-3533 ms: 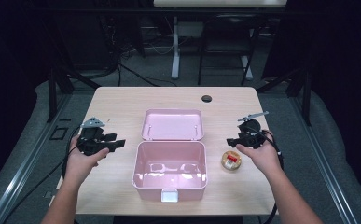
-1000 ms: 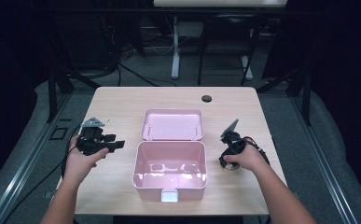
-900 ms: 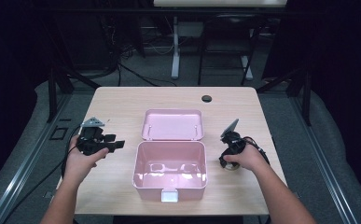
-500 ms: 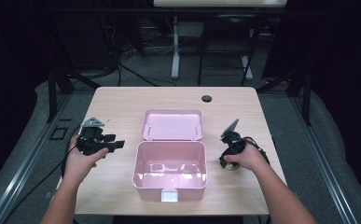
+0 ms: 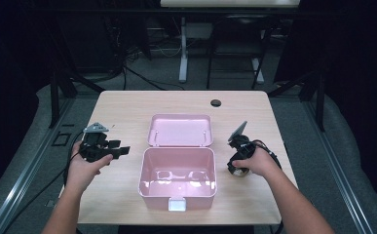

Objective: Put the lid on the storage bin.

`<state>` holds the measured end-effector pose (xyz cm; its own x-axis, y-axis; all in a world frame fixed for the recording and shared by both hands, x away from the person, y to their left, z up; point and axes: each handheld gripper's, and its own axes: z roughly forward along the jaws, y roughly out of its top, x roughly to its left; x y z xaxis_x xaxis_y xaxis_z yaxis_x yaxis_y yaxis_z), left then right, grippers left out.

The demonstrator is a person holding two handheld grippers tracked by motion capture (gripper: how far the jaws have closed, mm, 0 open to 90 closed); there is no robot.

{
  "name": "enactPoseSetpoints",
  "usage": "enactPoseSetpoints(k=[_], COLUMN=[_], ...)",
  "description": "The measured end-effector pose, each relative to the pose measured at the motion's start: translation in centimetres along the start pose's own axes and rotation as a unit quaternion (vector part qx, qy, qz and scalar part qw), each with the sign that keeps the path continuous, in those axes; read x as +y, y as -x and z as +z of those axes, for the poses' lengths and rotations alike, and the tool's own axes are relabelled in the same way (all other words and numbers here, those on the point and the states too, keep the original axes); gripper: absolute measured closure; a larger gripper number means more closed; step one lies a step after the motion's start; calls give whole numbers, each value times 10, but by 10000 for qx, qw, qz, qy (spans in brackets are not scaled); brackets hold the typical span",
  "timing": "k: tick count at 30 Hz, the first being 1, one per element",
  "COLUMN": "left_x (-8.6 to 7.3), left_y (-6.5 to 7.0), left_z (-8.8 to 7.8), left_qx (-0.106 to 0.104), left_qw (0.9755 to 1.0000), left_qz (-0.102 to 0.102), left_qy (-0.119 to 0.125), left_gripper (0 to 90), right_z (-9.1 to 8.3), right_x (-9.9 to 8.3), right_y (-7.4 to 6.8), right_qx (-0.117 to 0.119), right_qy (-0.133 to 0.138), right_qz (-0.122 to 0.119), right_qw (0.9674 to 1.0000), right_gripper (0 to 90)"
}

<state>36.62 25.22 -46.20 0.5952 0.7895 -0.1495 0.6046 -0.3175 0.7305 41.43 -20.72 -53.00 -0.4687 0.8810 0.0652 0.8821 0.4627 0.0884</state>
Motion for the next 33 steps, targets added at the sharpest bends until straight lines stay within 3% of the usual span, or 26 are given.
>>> enactPoseSetpoints(k=[17,33], left_x=[0,0], left_y=[-3,-5], left_z=[-3,-5], left_qx=[-21,-23], left_qw=[10000,9999], left_qz=[-61,-78], left_qy=[63,71], left_gripper=[475,475], right_z=[-35,-70], right_x=[5,14], right_y=[-11,-33], right_qx=[-94,-167], right_qy=[6,17], right_qz=[-408,-765], right_qw=[9991,9969], right_gripper=[201,201])
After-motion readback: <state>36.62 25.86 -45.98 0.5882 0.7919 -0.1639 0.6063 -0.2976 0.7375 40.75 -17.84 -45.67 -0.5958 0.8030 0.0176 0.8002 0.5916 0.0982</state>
